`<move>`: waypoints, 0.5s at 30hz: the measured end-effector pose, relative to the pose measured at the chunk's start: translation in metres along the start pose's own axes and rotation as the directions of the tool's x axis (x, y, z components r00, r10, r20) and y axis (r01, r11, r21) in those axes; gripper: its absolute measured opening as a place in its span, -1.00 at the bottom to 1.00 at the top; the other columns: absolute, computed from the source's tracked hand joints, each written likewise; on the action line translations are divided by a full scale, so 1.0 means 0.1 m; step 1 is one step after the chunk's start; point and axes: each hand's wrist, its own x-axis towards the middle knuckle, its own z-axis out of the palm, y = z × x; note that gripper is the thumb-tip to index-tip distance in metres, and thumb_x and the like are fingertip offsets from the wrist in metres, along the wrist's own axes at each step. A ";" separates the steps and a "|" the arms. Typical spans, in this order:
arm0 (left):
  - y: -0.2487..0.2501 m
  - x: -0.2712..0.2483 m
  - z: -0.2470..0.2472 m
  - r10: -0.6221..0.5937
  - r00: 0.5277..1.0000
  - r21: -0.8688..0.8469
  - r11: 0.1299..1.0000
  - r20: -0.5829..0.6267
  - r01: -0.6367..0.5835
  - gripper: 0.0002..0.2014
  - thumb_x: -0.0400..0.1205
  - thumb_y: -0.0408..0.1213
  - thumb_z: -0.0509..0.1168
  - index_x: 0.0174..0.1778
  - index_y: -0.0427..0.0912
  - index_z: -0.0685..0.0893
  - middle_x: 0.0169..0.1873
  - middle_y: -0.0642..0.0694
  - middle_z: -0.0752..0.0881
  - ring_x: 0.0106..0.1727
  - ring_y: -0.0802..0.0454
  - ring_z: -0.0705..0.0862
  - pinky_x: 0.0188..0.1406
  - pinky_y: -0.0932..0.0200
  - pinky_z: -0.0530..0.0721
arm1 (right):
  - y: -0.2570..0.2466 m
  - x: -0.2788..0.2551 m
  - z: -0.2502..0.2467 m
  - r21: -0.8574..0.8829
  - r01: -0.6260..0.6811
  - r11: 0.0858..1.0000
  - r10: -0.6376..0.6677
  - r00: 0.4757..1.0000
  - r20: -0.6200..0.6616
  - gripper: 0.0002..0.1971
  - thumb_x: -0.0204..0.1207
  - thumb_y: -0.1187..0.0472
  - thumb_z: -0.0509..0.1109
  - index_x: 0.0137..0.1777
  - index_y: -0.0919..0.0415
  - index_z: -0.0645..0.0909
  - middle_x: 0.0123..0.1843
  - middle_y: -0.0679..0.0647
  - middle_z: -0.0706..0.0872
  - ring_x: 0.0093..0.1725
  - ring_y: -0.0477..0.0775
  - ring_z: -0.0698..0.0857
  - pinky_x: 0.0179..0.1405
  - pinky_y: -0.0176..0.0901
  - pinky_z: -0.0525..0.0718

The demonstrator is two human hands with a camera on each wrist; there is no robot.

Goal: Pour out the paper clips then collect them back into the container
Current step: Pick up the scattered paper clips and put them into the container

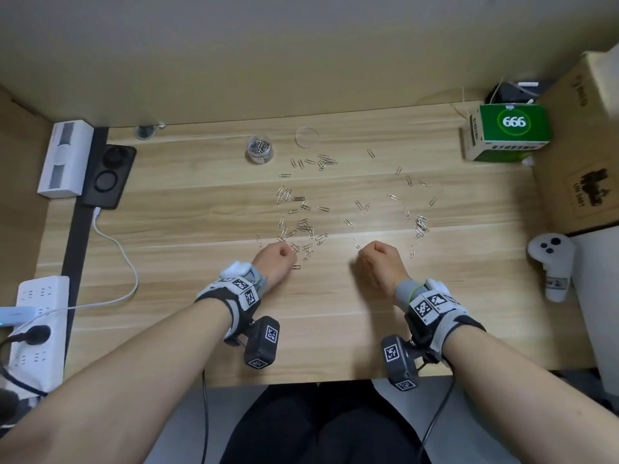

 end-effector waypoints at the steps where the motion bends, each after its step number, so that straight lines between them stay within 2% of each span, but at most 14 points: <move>1: -0.03 -0.01 -0.01 0.019 1.000 0.101 0.995 -0.001 -0.019 -0.95 0.49 -0.20 0.35 -0.16 -0.01 0.64 -0.37 0.06 0.68 -0.26 0.00 0.62 -0.13 0.13 0.57 | 0.02 0.02 0.00 -0.053 0.036 0.998 -0.038 0.999 -0.027 -0.74 0.49 0.29 0.38 -0.38 0.13 0.43 -0.45 0.08 0.53 -0.46 0.07 0.45 -0.46 -0.20 0.43; 3: -0.12 0.00 0.00 0.100 0.993 0.289 0.950 0.065 -0.115 -0.74 0.46 -0.08 0.44 0.02 0.06 0.58 -0.35 0.03 0.67 -0.24 -0.03 0.63 -0.15 0.08 0.59 | 0.07 0.05 0.00 -0.179 0.092 0.980 -0.105 0.992 -0.068 -0.77 0.46 0.24 0.50 -0.35 0.11 0.52 -0.34 0.06 0.68 -0.35 0.05 0.59 -0.23 -0.14 0.56; 4: -0.15 0.01 0.01 0.133 0.989 0.334 0.931 0.071 -0.149 -0.71 0.47 -0.05 0.45 0.05 0.08 0.56 -0.35 0.00 0.67 -0.23 -0.06 0.64 -0.18 0.06 0.59 | 0.09 0.06 -0.01 -0.224 0.104 0.969 -0.123 0.990 -0.075 -0.79 0.44 0.22 0.54 -0.32 0.11 0.56 -0.34 0.03 0.69 -0.35 0.02 0.61 -0.20 -0.15 0.58; 6: -0.15 -0.01 0.01 0.168 0.986 0.351 0.922 0.018 -0.163 -0.75 0.49 -0.02 0.45 0.01 0.08 0.59 -0.33 -0.02 0.70 -0.21 -0.07 0.64 -0.22 0.07 0.56 | 0.13 0.04 -0.03 -0.330 0.122 0.936 -0.148 0.987 -0.056 -0.81 0.39 0.12 0.61 -0.23 0.11 0.64 -0.43 -0.04 0.66 -0.43 -0.04 0.59 -0.29 -0.19 0.55; 8: -0.15 -0.01 0.05 0.172 0.984 0.363 0.921 -0.045 -0.144 -0.81 0.49 0.00 0.46 -0.09 0.03 0.67 -0.29 0.02 0.72 -0.18 -0.05 0.65 -0.24 0.10 0.54 | 0.18 0.02 -0.07 -0.489 0.118 0.864 -0.159 0.986 -0.042 -0.76 0.33 0.00 0.65 -0.19 0.06 0.67 -0.43 -0.07 0.65 -0.43 -0.06 0.57 -0.34 -0.17 0.53; 11: -0.17 0.00 0.09 0.161 0.984 0.379 0.917 -0.070 -0.123 -0.82 0.49 0.03 0.45 -0.23 0.01 0.71 -0.27 0.08 0.73 -0.13 -0.04 0.68 -0.27 0.15 0.53 | 0.28 -0.03 -0.11 -0.653 0.116 0.749 -0.172 0.985 -0.022 -0.79 0.30 -0.05 0.63 -0.21 -0.01 0.68 -0.36 -0.14 0.66 -0.29 -0.03 0.64 -0.22 -0.09 0.58; 15: -0.16 -0.04 0.11 0.166 0.986 0.392 0.908 -0.019 -0.146 -0.84 0.62 -0.03 0.32 -0.11 -0.05 0.64 -0.18 0.02 0.69 -0.07 -0.12 0.64 -0.15 0.07 0.56 | 0.31 -0.06 -0.07 -0.732 0.130 0.669 -0.167 0.986 0.022 -0.85 0.40 -0.03 0.54 -0.23 0.00 0.70 -0.29 -0.16 0.71 -0.15 0.04 0.70 -0.15 -0.08 0.63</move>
